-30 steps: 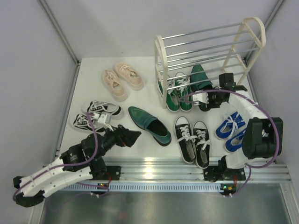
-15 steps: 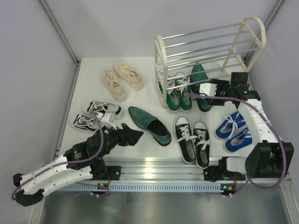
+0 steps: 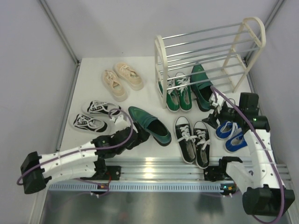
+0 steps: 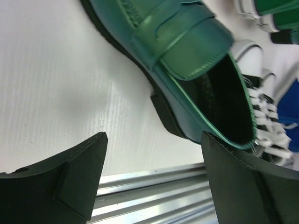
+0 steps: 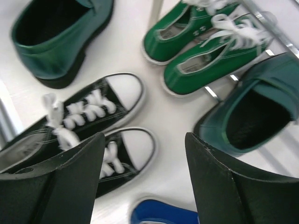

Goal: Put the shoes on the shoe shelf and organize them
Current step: Pick up the shoe at the center of the board.

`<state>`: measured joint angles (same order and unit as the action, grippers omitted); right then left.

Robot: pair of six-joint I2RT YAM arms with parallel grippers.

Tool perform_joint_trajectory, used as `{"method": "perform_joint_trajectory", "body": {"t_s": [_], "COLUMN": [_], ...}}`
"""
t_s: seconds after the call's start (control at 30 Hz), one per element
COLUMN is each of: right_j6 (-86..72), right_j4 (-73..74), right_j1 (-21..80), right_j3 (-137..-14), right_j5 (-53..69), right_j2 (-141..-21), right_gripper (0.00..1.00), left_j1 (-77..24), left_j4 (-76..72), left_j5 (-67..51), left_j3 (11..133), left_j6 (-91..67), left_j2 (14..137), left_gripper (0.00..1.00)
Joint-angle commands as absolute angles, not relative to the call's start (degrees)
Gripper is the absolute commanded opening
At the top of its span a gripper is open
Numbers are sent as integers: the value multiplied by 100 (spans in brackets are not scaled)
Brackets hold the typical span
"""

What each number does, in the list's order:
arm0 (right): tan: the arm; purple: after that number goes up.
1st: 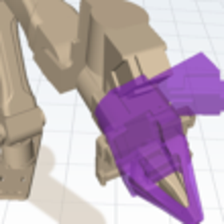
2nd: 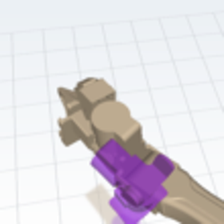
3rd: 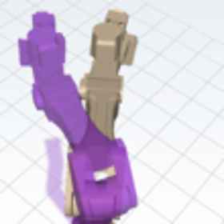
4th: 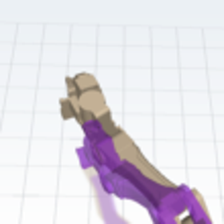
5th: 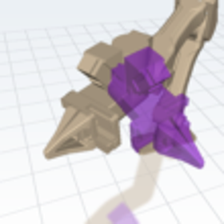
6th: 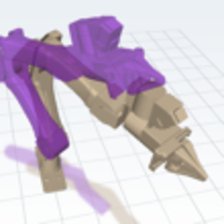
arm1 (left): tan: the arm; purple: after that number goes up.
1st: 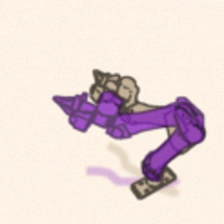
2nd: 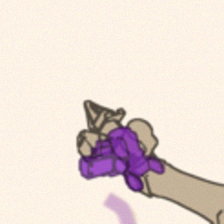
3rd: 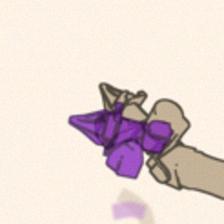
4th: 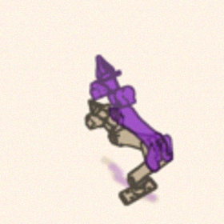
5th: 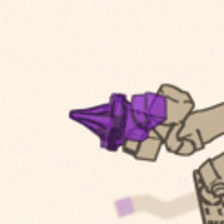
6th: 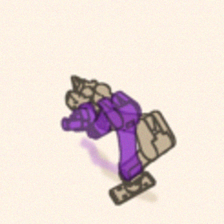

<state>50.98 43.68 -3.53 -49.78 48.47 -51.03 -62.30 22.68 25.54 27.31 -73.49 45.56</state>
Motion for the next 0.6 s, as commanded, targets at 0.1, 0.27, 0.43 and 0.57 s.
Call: {"method": "perform_joint_trajectory", "body": {"t_s": [0.1,0.27,0.43,0.57], "right_j6": [4552,4676,4798,5211], "right_j4": [4640,4773,4807,5158], "right_j1": [-387,-387,-387,-378], "right_j3": [-4702,-4685,-4685,-4746], "right_j5": [5528,5669,5660,5791], "right_j2": [-4737,-4755,-4597,-4605], "right_gripper": [70,70,71,72], "left_j1": [-6214,-5995,-5661,-5581], "left_j4": [1969,1828,1653,1547], "left_j5": [3172,2989,2549,2443], "left_j3": [3603,4148,4122,4122], "left_j6": [-8525,-8569,-8658,-8246], "left_j2": [6080,7188,7839,7875], "left_gripper": [85,82,54,0]}}
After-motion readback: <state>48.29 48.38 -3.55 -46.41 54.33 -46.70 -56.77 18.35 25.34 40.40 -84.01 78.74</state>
